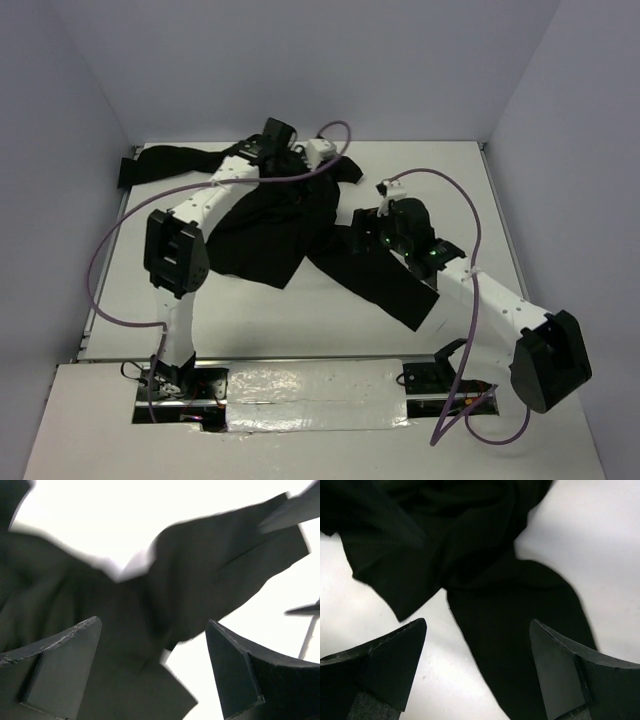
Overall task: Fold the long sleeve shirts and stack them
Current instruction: Flatten the shirt out
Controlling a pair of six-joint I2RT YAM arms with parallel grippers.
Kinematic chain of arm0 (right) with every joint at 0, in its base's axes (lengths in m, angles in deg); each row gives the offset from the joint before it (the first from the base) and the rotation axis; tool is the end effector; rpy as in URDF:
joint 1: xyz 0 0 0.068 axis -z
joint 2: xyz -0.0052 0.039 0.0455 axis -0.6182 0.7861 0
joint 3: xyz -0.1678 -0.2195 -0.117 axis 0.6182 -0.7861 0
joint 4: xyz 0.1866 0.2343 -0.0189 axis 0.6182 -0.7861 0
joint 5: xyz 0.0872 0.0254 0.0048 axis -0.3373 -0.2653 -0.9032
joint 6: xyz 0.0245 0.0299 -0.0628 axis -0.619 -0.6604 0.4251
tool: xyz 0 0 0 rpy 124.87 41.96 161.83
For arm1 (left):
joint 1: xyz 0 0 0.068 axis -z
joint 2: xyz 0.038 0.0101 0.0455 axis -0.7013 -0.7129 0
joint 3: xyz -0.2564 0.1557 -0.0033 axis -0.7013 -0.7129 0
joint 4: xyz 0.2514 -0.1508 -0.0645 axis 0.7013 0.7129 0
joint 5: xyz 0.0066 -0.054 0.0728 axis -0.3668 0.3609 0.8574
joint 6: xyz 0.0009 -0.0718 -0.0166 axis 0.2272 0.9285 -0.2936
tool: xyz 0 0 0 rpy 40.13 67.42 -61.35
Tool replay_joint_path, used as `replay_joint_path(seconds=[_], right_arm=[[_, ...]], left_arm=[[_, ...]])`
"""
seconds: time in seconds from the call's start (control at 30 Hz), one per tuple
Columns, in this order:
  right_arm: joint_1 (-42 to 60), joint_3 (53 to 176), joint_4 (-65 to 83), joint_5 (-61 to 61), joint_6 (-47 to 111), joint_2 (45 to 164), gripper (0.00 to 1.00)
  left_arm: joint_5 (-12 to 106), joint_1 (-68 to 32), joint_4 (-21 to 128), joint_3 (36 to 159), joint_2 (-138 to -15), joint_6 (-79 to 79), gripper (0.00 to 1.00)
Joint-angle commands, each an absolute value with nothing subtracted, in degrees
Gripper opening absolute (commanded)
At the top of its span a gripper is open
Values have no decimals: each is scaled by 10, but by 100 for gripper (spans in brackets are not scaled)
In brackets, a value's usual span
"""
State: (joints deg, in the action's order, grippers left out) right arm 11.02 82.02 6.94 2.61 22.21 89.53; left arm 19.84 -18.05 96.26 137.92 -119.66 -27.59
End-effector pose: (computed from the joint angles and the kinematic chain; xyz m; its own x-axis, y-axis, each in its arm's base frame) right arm 0.2725 0.1460 0.2639 -0.5233 0.0487 -0.8508 -0.3954 0.8705 0.2930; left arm 0.4649 -0.2714 0.3060 -0.4266 0.4691 -0.7733 0.8722 0.4397 -0.2144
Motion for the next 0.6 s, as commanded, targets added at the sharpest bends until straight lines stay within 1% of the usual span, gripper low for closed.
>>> replay_joint_path(seconds=[0.0, 0.03, 0.07, 0.1, 0.13, 0.17, 0.2, 0.23, 0.27, 0.33, 0.37, 0.5, 0.57], right_arm=[[80, 858, 0, 54, 239, 931, 91], [81, 868, -20, 76, 222, 944, 91], [84, 892, -40, 97, 214, 973, 91], [90, 903, -59, 120, 211, 989, 91], [95, 915, -83, 118, 214, 1003, 92], [108, 942, -95, 118, 221, 1034, 92], [113, 958, -109, 125, 225, 1053, 92], [117, 975, -131, 132, 231, 1071, 92], [129, 1005, -139, 136, 249, 1109, 92], [138, 1033, -146, 134, 263, 1146, 92], [148, 1061, -147, 129, 269, 1182, 93], [154, 1121, -140, 99, 298, 1263, 93], [152, 1157, -147, 47, 313, 1312, 93]], left_arm=[[255, -299, 976, 1327, -1112, -260, 99], [296, -302, 974, 1303, -1091, -276, 99], [337, -293, 970, 1239, -1049, -297, 99], [395, -285, 964, 1205, -1030, -313, 98], [405, -275, 971, 1169, -1012, -344, 89], [405, -257, 982, 1109, -992, -356, 82], [400, -248, 990, 1081, -986, -359, 78], [393, -239, 995, 1052, -984, -358, 78], [398, -222, 986, 996, -984, -358, 81], [436, -205, 958, 948, -986, -351, 92], [441, -191, 923, 921, -989, -348, 99], [440, -168, 857, 906, -994, -338, 99], [434, -154, 841, 906, -1009, -336, 99]])
